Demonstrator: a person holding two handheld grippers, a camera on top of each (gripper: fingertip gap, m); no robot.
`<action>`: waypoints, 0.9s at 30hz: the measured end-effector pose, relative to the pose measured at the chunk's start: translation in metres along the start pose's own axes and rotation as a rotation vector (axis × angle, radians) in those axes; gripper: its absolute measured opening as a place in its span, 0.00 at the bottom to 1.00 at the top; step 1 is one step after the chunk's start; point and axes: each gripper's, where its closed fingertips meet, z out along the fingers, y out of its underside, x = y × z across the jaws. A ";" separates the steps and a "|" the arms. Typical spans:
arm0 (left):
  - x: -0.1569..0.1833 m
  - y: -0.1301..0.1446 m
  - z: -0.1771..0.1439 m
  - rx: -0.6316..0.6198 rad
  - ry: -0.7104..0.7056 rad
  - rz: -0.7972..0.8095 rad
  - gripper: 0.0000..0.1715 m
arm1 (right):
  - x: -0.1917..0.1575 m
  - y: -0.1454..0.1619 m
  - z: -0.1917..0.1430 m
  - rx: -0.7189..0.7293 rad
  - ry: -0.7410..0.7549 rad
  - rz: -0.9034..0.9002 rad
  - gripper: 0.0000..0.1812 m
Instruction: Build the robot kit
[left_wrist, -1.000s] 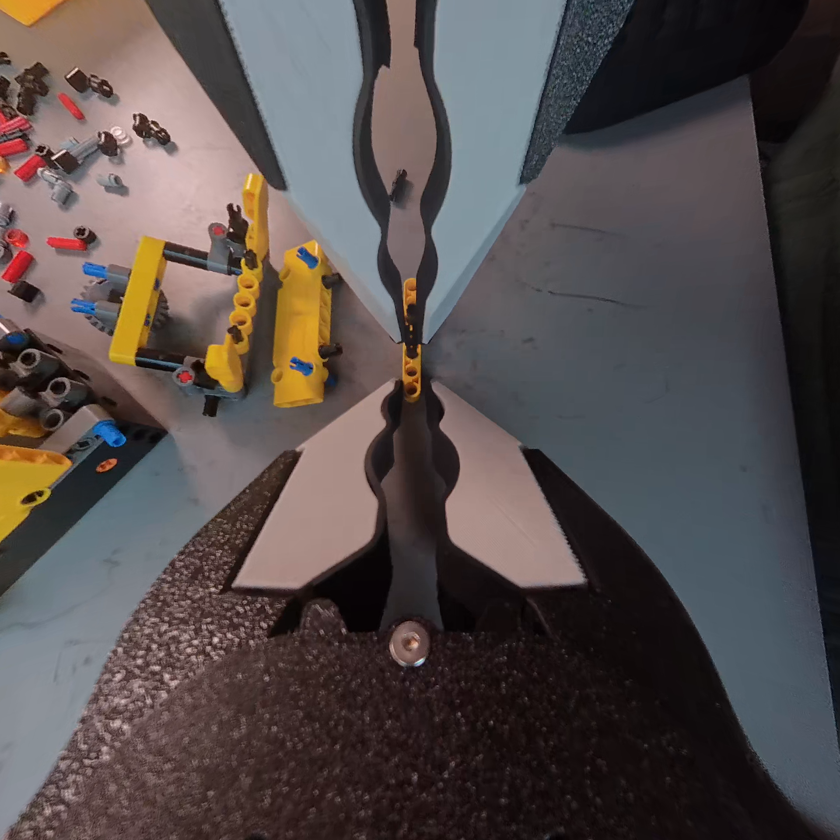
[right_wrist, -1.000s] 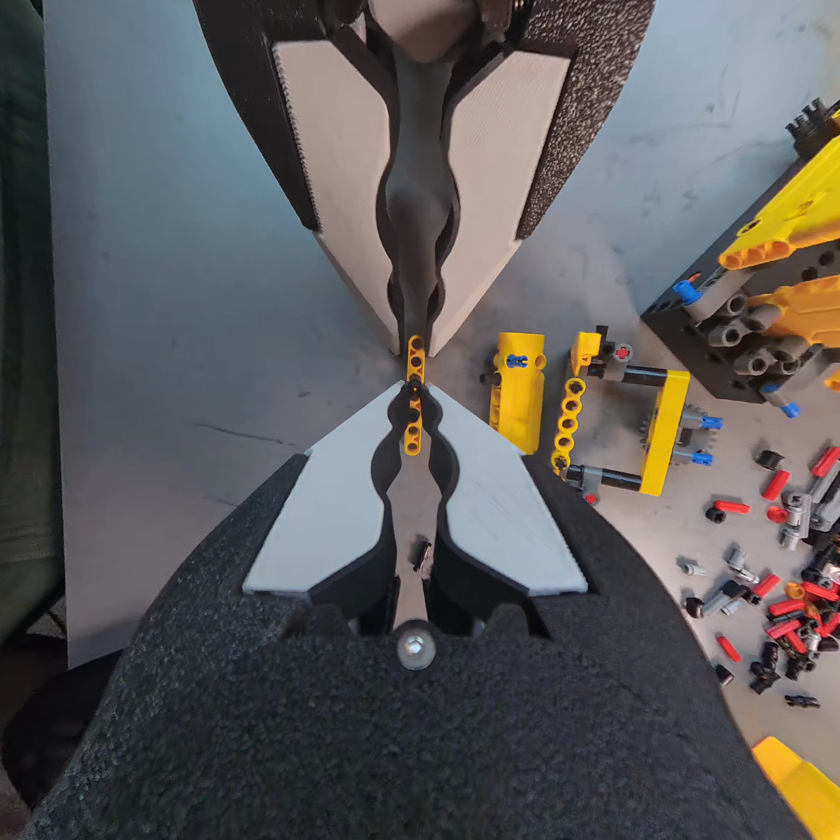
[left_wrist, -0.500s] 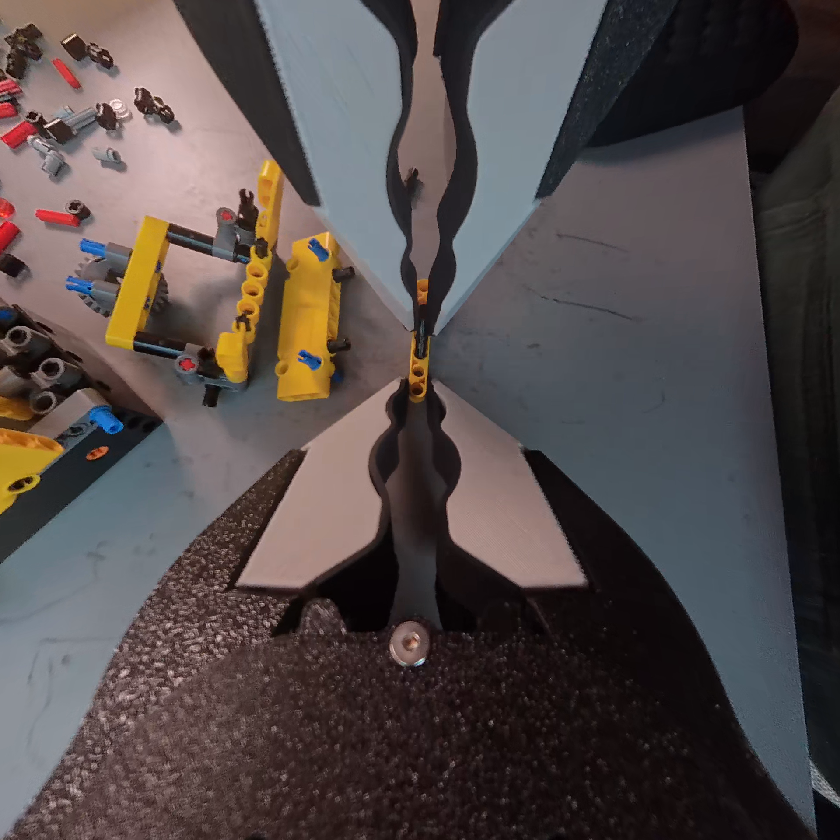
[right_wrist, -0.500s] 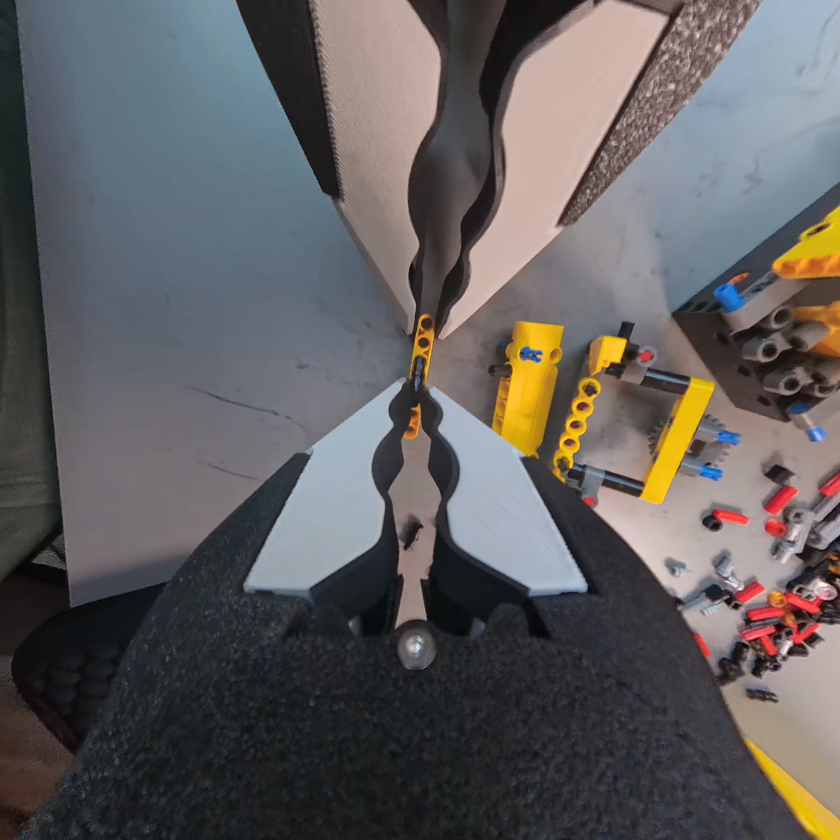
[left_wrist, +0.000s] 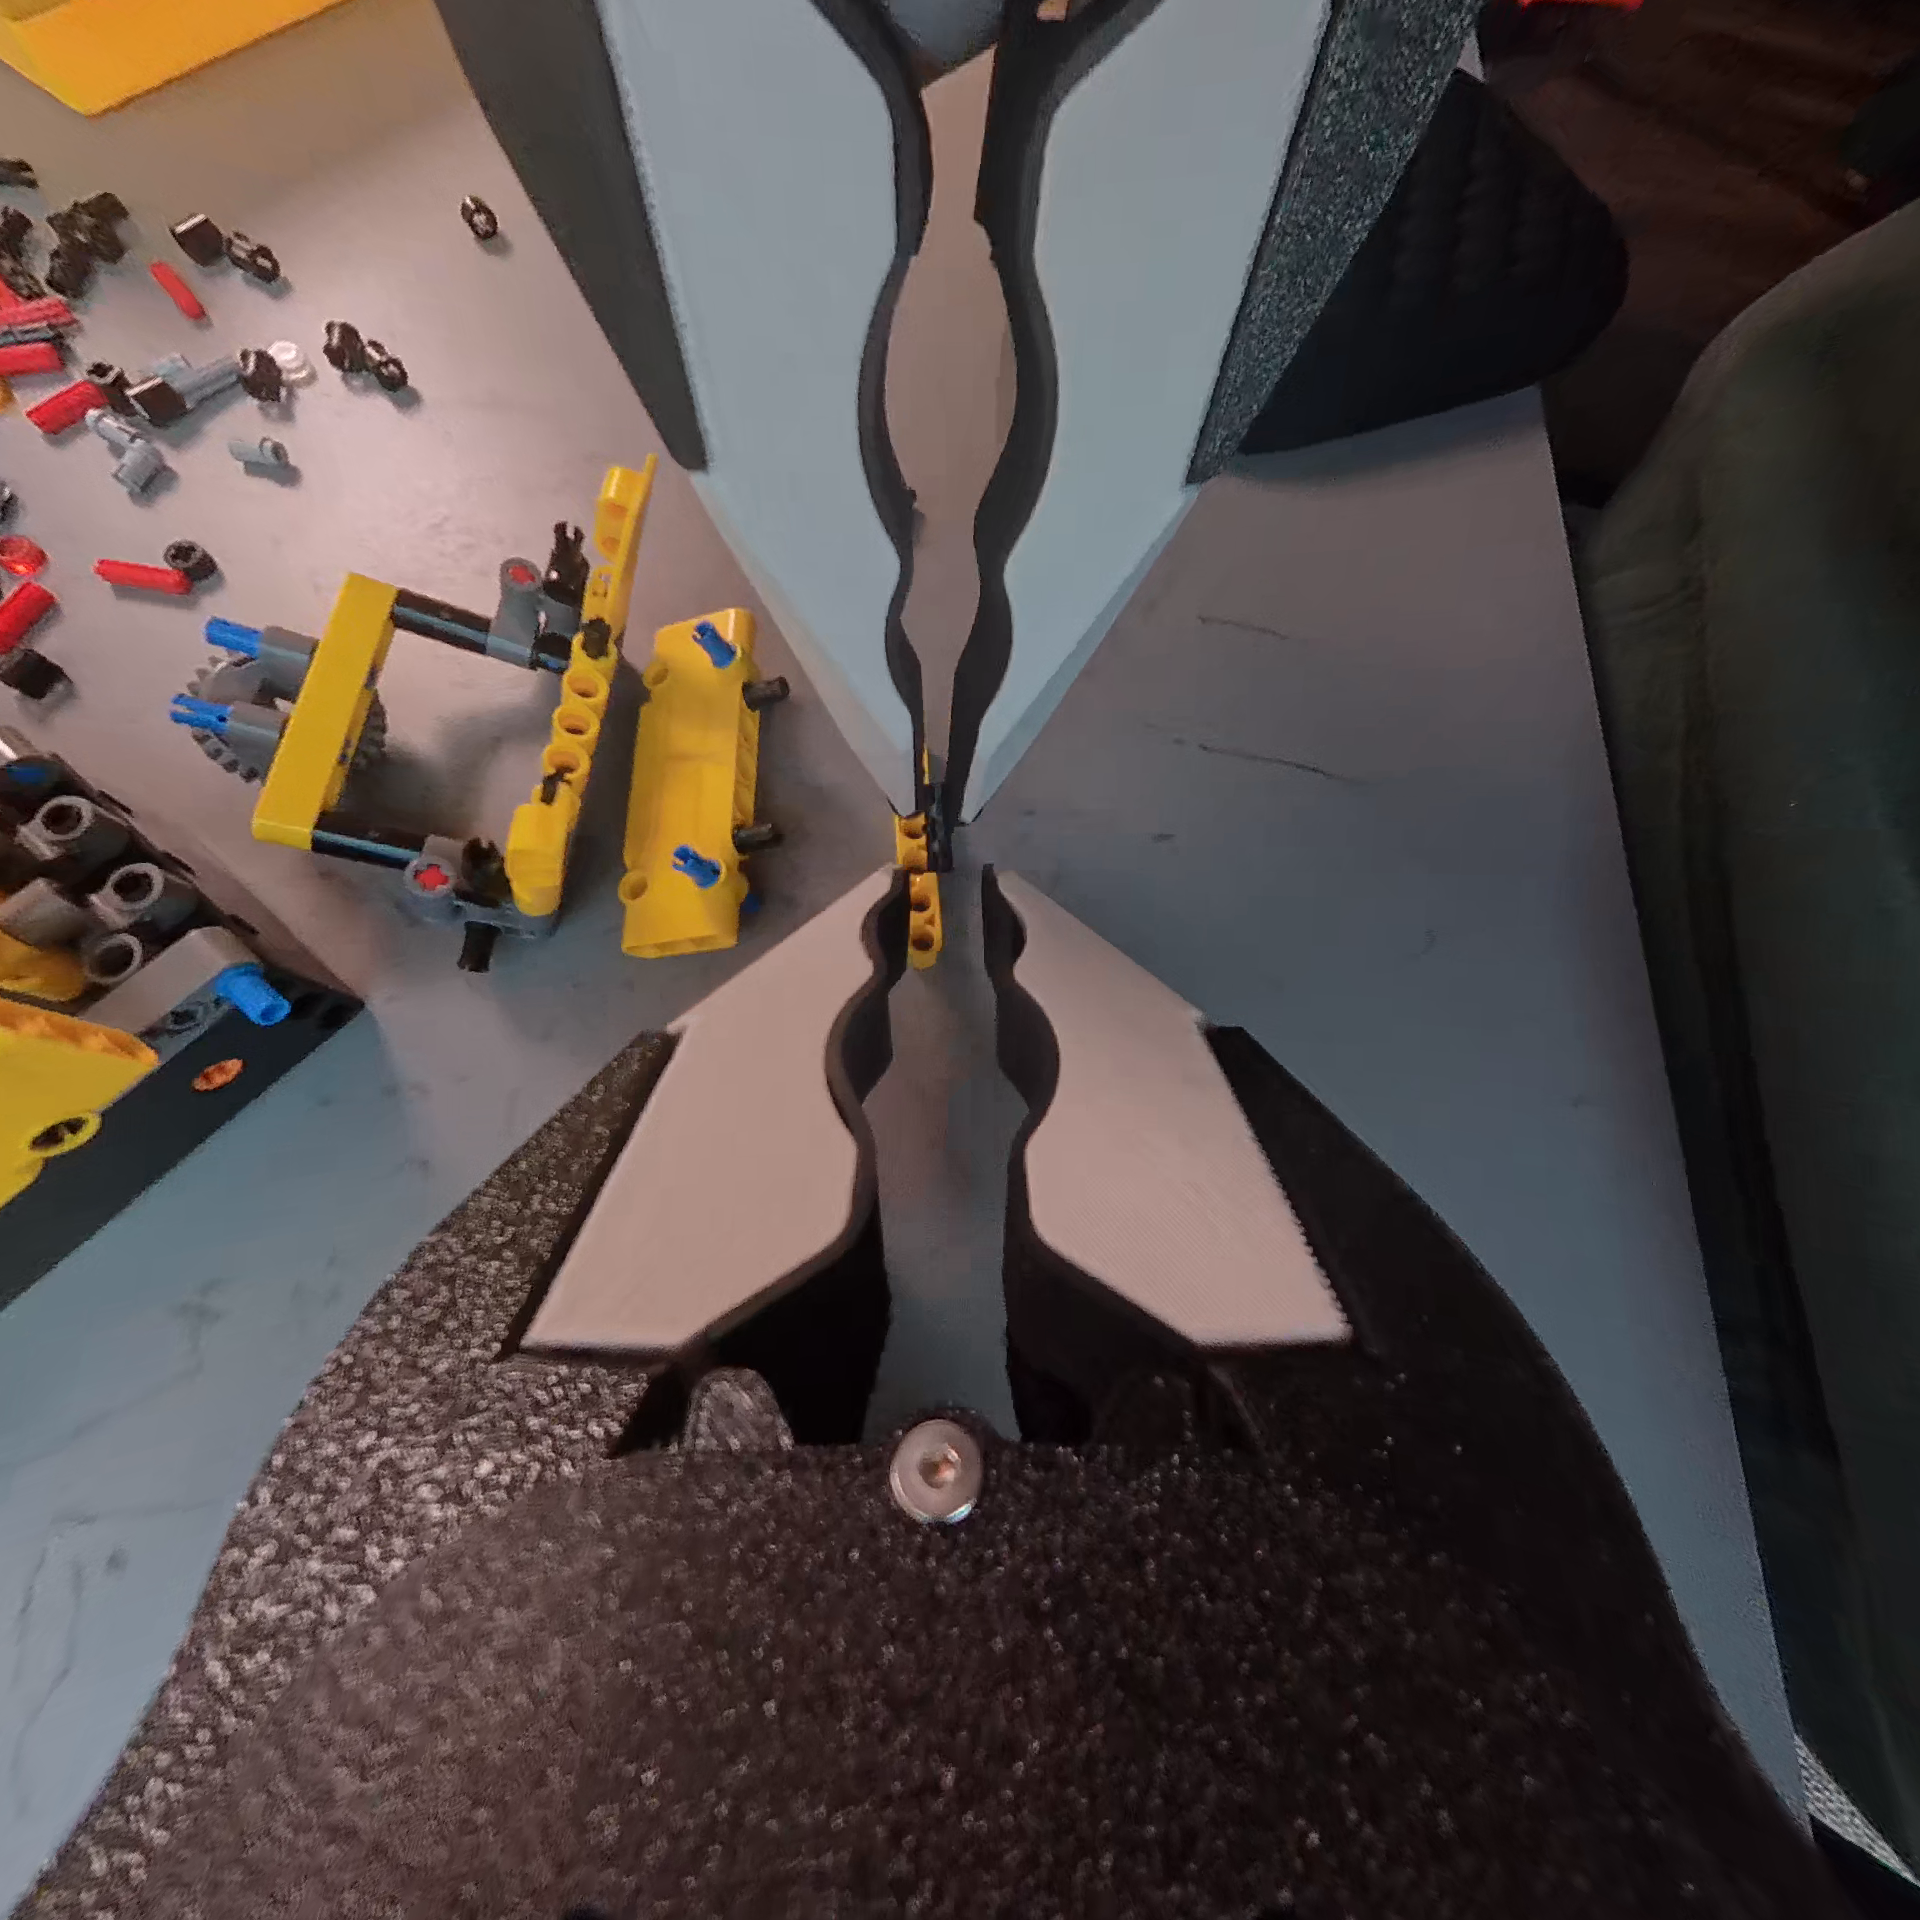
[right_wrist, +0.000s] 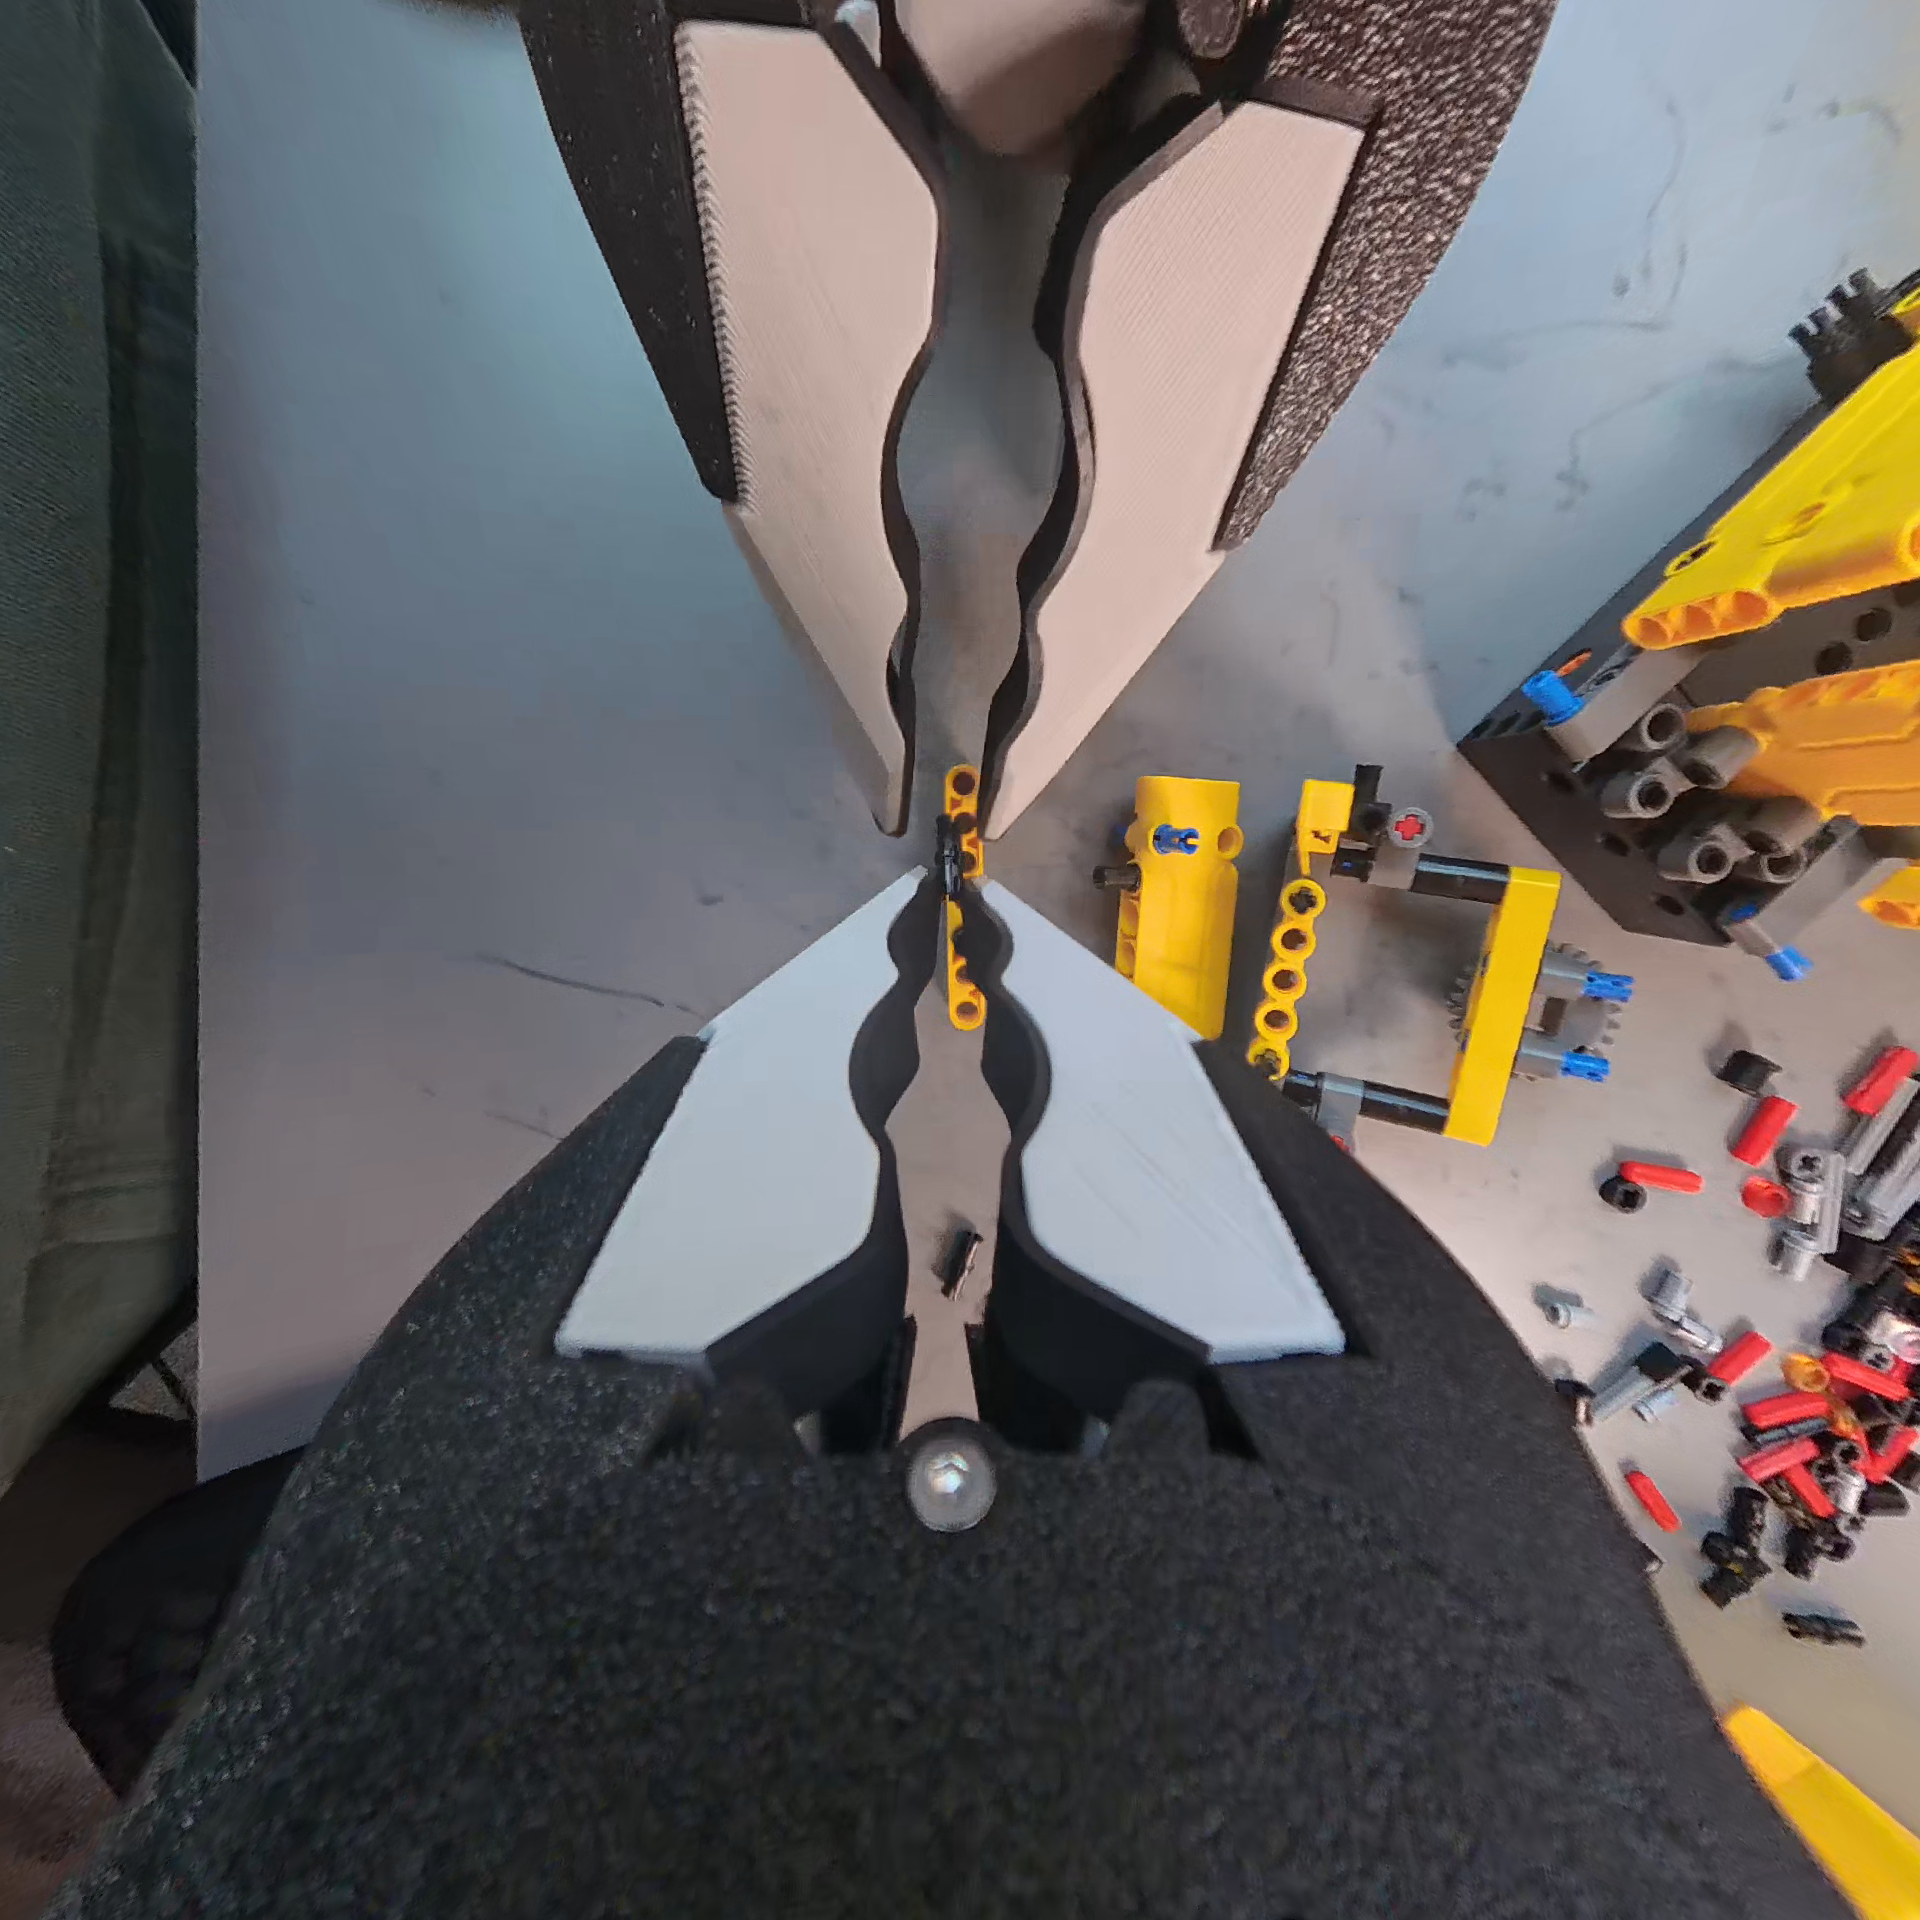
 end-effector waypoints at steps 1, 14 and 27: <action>0.000 -0.001 0.000 0.002 -0.008 0.008 0.05 | 0.000 -0.003 -0.001 0.017 0.006 0.003 0.02; 0.001 -0.009 -0.002 0.045 -0.019 0.030 0.02 | -0.002 -0.017 -0.012 0.216 0.069 -0.010 0.02; 0.000 -0.011 -0.004 0.058 -0.017 0.031 0.02 | -0.001 -0.016 -0.014 0.199 0.030 0.017 0.02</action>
